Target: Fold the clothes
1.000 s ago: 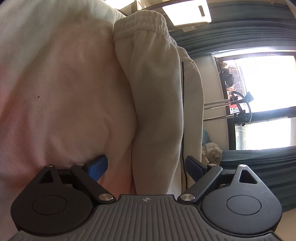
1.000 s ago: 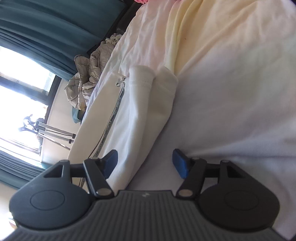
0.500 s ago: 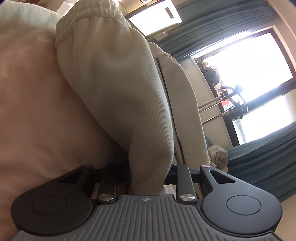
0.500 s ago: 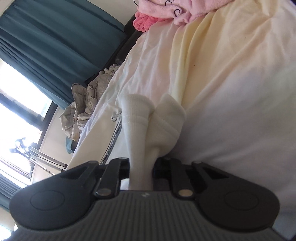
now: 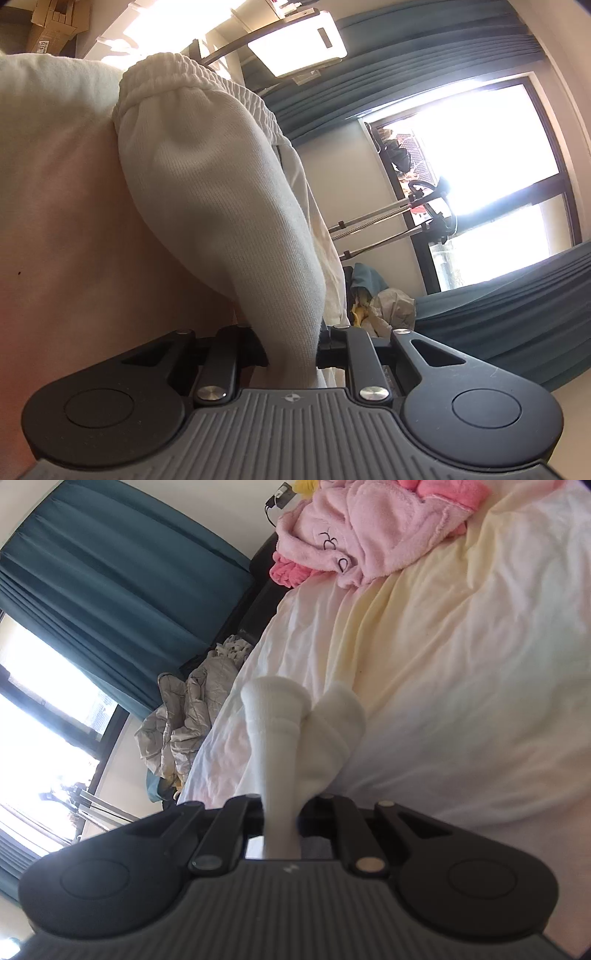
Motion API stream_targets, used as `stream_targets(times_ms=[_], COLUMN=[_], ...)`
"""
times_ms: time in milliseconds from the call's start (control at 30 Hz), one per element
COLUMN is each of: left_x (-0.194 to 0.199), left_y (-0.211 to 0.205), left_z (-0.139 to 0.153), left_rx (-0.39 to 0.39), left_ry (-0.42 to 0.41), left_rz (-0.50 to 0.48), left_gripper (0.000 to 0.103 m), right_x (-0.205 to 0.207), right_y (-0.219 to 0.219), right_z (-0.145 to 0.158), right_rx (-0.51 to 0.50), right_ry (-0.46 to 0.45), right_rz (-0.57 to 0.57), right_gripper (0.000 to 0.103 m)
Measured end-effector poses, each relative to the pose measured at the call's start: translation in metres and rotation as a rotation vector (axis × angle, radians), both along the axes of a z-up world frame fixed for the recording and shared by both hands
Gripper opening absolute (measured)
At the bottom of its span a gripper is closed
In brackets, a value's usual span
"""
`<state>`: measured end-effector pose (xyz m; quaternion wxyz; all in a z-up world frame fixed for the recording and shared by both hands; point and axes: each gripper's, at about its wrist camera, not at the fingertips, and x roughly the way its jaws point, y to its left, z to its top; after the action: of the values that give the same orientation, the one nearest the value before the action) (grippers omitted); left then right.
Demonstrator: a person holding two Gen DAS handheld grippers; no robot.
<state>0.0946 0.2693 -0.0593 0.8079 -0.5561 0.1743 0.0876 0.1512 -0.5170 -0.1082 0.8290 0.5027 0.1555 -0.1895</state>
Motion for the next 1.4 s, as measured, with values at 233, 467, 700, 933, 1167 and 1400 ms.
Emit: stream_targets(times_ms=[233,467,700,933,1167,1400], left_x=[-0.016,-0.020,-0.040,-0.058,-0.032,0.011], left_y=[-0.003,-0.025,-0.065,-0.133,-0.194,-0.236], left_z=[-0.011,0.003,0.033,0.049,0.041,0.017], left_rx=[0.111,0.256,0.390,0.615,0.849,1.031], left_ry=[0.133,0.200,0.214,0.138,0.111,0.143], left_rz=[-0.127,-0.170,-0.192,-0.263,-0.389,-0.511], left_gripper=[0.024,0.050,0.077,0.082,0.083,0.083], right_x=[-0.064,-0.071,-0.074,-0.076,-0.068,-0.058], right_y=[-0.028,-0.038,-0.031,-0.029,-0.028,-0.026], right_z=[-0.019,-0.051,-0.061,-0.067,-0.066,-0.070], right_rx=[0.160,0.249,0.279,0.287,0.249,0.229], right_ry=[-0.002,0.058,0.068,0.050,0.035,0.010], right_rz=[-0.014,0.053,0.029,0.026,0.060,0.029], right_gripper=[0.008,0.011,0.020,0.027,0.029,0.029])
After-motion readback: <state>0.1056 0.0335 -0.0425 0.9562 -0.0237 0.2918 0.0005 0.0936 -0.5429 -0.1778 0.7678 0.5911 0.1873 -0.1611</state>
